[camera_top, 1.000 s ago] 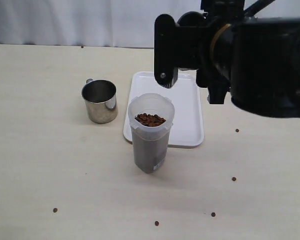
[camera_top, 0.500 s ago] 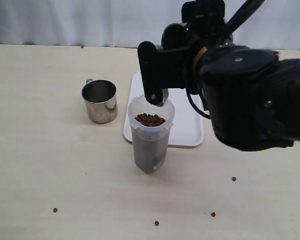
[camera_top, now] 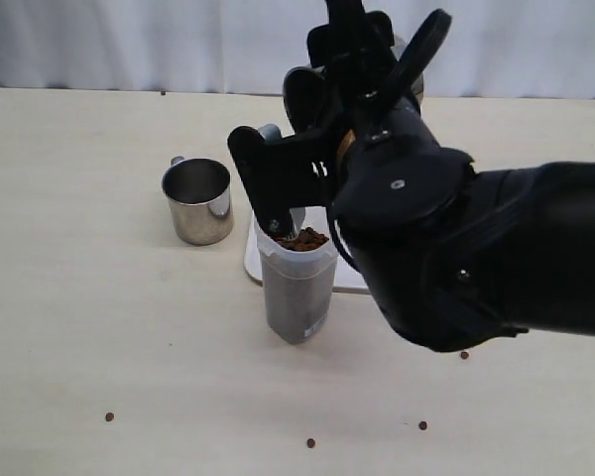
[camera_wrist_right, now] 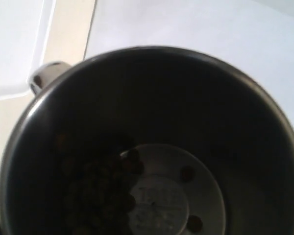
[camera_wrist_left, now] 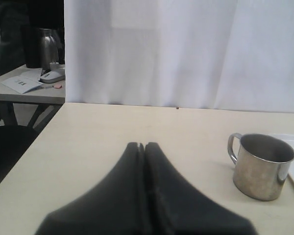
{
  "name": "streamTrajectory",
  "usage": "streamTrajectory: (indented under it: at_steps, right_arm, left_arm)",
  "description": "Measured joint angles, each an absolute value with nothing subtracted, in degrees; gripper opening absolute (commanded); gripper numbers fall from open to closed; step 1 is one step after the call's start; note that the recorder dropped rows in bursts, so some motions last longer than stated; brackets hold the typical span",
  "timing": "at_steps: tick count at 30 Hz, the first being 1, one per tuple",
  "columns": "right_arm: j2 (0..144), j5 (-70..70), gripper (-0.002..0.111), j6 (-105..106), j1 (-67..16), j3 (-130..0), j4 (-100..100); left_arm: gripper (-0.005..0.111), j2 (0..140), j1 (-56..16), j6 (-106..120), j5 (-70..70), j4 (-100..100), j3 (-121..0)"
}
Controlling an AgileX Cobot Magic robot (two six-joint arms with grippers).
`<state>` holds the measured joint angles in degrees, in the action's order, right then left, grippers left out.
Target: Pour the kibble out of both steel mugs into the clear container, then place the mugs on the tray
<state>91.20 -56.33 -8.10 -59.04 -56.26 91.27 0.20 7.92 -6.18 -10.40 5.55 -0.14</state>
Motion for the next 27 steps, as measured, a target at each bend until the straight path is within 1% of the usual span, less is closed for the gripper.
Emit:
streamTrajectory:
  at_steps: [13, 23, 27]
  right_arm:
    - [97.1, -67.3, 0.005, -9.0, -61.4, -56.3, 98.3]
    - [98.0, -68.3, 0.005, -9.7, -61.5, -56.3, 98.5]
    - [98.0, -68.4, 0.005, -9.7, -63.2, -56.3, 98.5]
  left_arm:
    - [0.000, 0.2, 7.9, -6.2, -10.4, 5.5, -0.1]
    - [0.000, 0.2, 7.9, -6.2, -10.4, 5.5, -0.1]
    - [0.000, 0.2, 7.9, -6.2, -10.4, 5.5, -0.1]
